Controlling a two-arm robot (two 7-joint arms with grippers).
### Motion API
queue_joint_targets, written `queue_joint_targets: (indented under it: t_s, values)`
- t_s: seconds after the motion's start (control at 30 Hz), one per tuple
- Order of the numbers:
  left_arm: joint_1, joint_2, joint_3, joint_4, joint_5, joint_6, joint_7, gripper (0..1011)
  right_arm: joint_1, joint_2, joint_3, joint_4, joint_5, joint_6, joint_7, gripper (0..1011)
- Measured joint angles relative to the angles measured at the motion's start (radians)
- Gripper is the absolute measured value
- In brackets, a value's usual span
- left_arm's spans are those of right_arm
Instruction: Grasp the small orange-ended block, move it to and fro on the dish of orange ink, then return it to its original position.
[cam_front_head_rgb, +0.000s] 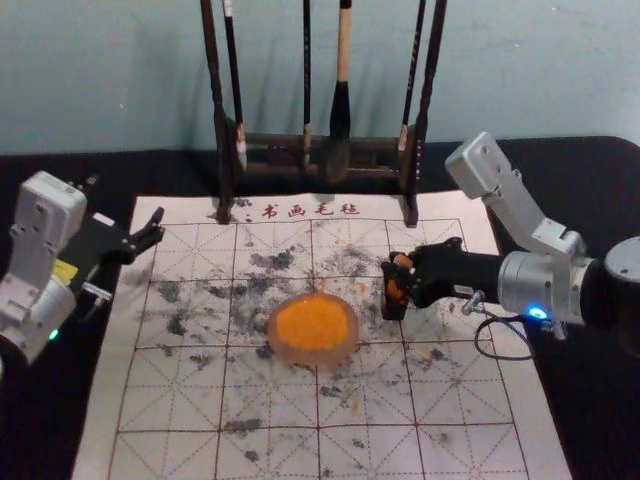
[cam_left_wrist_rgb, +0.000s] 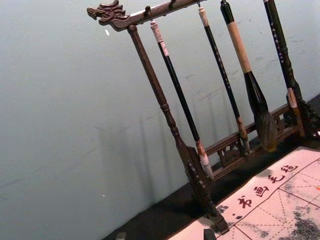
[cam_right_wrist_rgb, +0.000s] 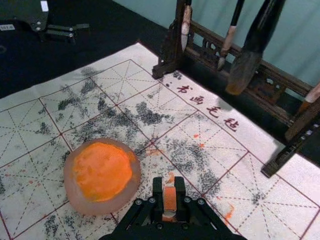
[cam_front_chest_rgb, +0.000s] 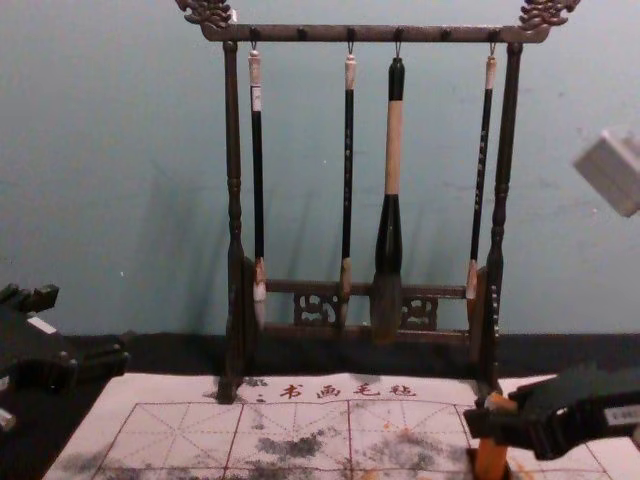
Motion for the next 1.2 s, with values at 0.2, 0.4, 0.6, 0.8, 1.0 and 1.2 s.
queue_joint_targets:
  t_s: [0.2,0.4,0.6,0.8,1.0,1.2]
  values:
    - [0.0,0.0,0.0,0.0,0.0,0.0,0.0,1001,0.006,-0.012,-0.014,0.02,-0.029,-0.018,0.004,109]
    - [0.0,0.0,0.0,0.0,0.0,0.0,0.0,1001,0.008,-0.019,-0.02,0.033,-0.058,-0.035,0.007,109]
    - [0.0,0.0,0.0,0.0,0.0,0.0,0.0,1001,0.007,-0.029,-0.018,0.043,-0.08,-0.041,0.009,109]
    - [0.0,0.0,0.0,0.0,0.0,0.0,0.0,1001,0.003,-0.031,-0.016,0.045,-0.106,-0.052,0.008,109]
    - [0.0,0.0,0.0,0.0,0.0,0.0,0.0,1001,0.003,-0.031,-0.015,0.045,-0.104,-0.051,0.007,109]
    - [0.0,0.0,0.0,0.0,0.0,0.0,0.0,1001,0.003,-0.03,-0.014,0.045,-0.101,-0.05,0.007,109]
